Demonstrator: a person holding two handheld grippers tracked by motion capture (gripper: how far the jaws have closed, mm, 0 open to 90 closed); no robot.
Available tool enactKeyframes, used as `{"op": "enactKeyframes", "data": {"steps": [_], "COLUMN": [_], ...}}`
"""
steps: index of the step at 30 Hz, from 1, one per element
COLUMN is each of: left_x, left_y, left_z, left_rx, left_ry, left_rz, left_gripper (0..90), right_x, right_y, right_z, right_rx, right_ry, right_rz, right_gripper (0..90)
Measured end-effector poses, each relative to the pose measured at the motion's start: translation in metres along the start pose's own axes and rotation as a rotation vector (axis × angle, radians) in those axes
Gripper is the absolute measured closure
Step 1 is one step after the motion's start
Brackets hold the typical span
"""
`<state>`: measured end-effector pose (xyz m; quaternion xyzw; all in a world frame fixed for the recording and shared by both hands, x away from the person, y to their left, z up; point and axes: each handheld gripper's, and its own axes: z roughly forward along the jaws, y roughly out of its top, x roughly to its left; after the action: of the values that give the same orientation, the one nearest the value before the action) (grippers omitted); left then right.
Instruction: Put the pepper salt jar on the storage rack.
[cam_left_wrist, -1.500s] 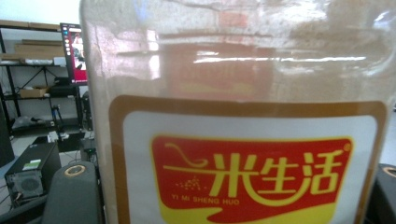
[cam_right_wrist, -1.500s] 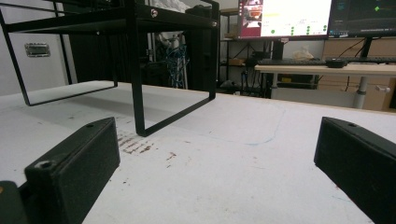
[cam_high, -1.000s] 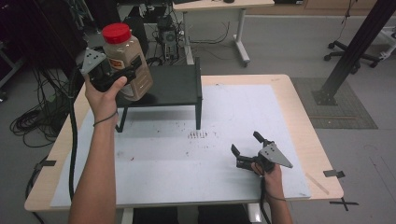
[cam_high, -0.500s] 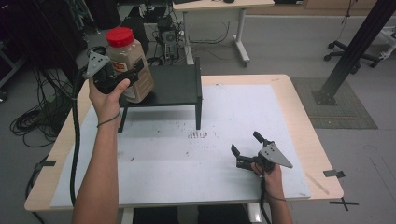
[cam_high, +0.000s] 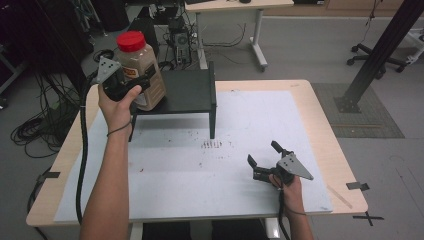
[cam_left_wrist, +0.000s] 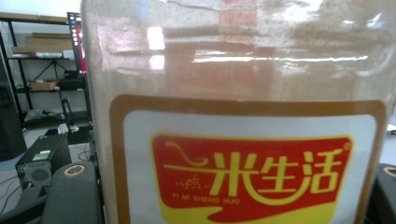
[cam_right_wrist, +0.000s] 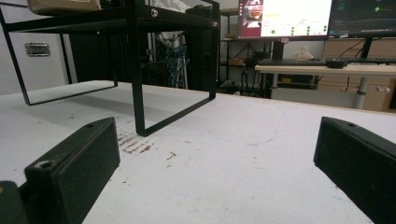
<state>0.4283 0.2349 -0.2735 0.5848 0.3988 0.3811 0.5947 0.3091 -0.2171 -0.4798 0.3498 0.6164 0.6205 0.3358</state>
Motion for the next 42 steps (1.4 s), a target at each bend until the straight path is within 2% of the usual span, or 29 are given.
{"op": "enactKeyframes", "data": {"steps": [15,23,42], "left_x": [0.0006,-0.0002,-0.0001], "left_y": [-0.0059,-0.0087,-0.0087], "left_z": [0.0046,0.0038,0.0042], "left_rx": [0.009,0.002,0.005], "left_ry": [0.008,0.01,0.008], "left_rz": [-0.007,0.004,0.006], "left_gripper": [25.3,25.1,23.7], "right_x": [0.0,0.0001,0.0002], "right_y": [-0.0001,-0.0001,-0.0001], "right_z": [0.0001,0.0,-0.0002], "right_rx": [0.0,-0.001,-0.003], "right_ry": [0.001,0.001,0.001], "right_rz": [0.0,-0.001,-0.002], "right_gripper": [0.1,0.1,0.0]}}
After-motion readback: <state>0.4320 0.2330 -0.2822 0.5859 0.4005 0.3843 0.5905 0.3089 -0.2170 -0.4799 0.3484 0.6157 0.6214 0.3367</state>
